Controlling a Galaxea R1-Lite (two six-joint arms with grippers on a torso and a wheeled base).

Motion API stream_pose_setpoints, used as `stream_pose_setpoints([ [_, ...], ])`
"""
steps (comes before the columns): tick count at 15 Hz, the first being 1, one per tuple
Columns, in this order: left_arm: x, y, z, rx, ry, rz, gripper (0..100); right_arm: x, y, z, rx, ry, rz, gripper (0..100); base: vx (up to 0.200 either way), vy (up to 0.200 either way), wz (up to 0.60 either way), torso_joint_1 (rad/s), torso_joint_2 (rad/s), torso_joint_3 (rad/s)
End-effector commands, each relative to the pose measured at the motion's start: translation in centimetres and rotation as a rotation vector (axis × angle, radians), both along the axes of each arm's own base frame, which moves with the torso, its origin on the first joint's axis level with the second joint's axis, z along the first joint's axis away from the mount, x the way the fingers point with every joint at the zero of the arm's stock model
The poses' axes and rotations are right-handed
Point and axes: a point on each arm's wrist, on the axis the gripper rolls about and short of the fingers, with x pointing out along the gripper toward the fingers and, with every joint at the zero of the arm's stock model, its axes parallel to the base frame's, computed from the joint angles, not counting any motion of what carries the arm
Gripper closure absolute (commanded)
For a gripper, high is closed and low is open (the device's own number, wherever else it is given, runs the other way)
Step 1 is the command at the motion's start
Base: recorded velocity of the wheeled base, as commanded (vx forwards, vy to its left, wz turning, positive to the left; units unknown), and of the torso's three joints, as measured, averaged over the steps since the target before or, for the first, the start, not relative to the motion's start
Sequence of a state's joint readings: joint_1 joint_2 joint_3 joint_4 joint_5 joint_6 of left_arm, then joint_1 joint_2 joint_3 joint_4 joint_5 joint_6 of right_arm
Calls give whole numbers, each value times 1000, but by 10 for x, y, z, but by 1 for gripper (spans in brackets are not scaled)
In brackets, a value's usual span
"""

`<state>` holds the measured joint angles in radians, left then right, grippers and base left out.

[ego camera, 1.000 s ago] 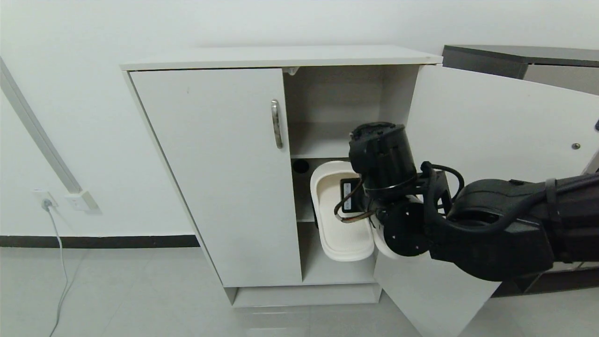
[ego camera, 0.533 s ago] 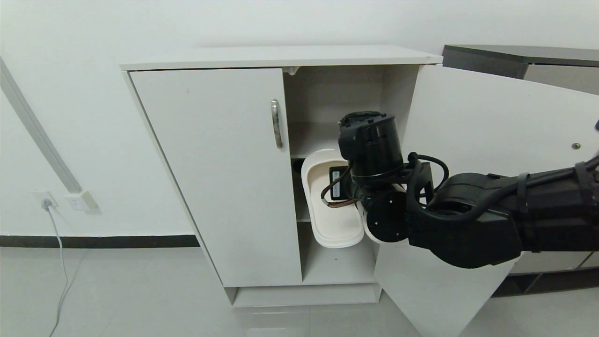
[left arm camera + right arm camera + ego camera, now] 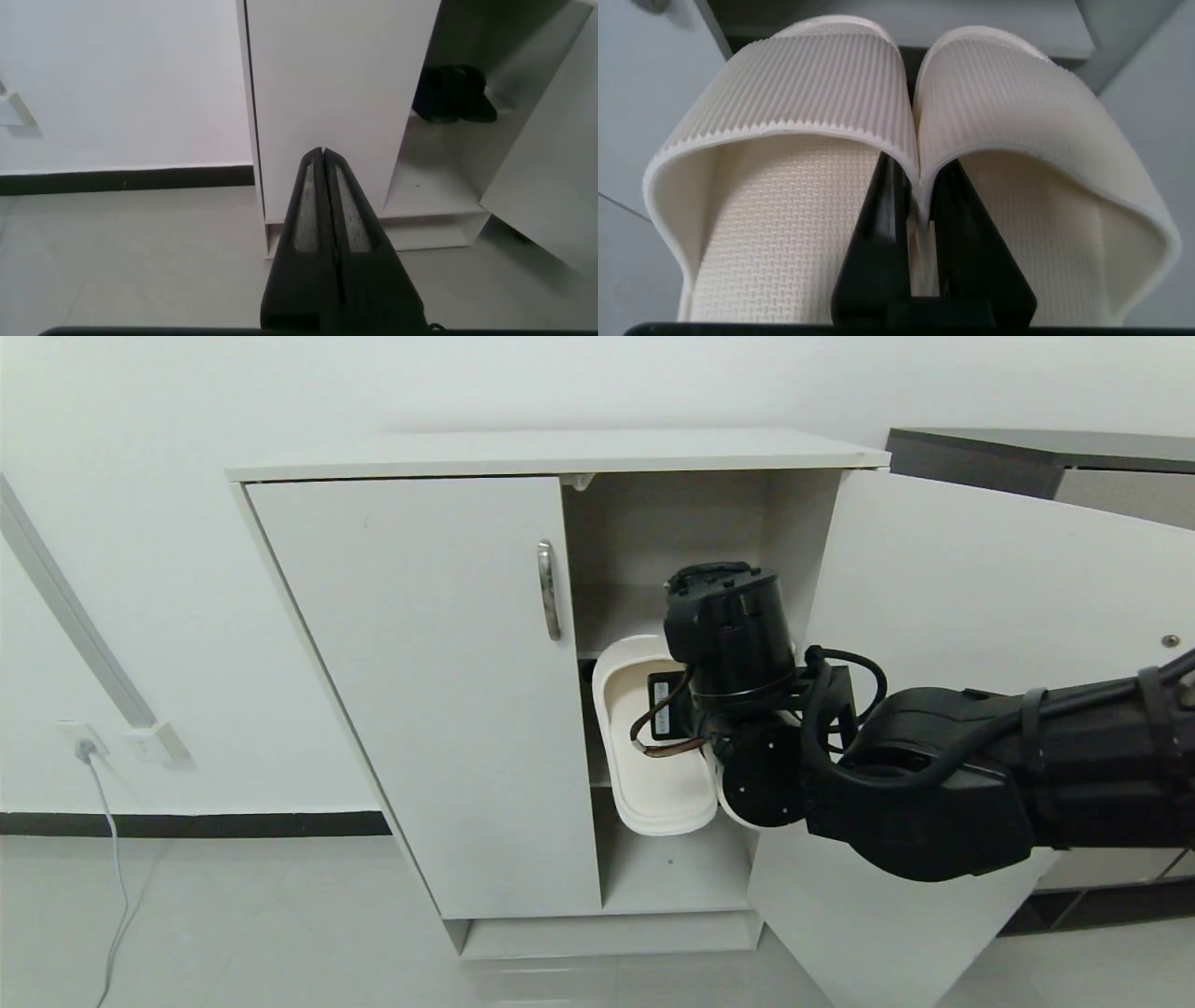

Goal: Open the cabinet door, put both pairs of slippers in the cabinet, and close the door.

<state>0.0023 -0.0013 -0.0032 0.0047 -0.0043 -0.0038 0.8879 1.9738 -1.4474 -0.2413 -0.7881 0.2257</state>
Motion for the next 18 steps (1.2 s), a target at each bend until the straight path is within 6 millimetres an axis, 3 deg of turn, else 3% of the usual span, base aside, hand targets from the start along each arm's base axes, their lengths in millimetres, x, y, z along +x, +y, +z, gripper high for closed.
stream_pose_setpoints([
  [1, 0, 0, 0, -1, 1, 0, 100, 1, -1, 2, 3, -3, -3, 100, 200, 0, 0, 7, 2, 7],
  [8, 0, 0, 0, -1, 1, 0, 100, 3, -1, -1, -8, 1, -8, 100, 200, 0, 0, 4, 4, 2],
  [13, 0, 0, 0, -2, 1, 2, 100, 13, 5, -9, -22, -14, -4, 100, 0, 0, 0, 0, 0, 0],
  [18, 0, 0, 0, -4, 3, 2, 100, 43, 10, -13, -35, -44, 2, 100, 0, 0, 0, 0, 0, 0],
])
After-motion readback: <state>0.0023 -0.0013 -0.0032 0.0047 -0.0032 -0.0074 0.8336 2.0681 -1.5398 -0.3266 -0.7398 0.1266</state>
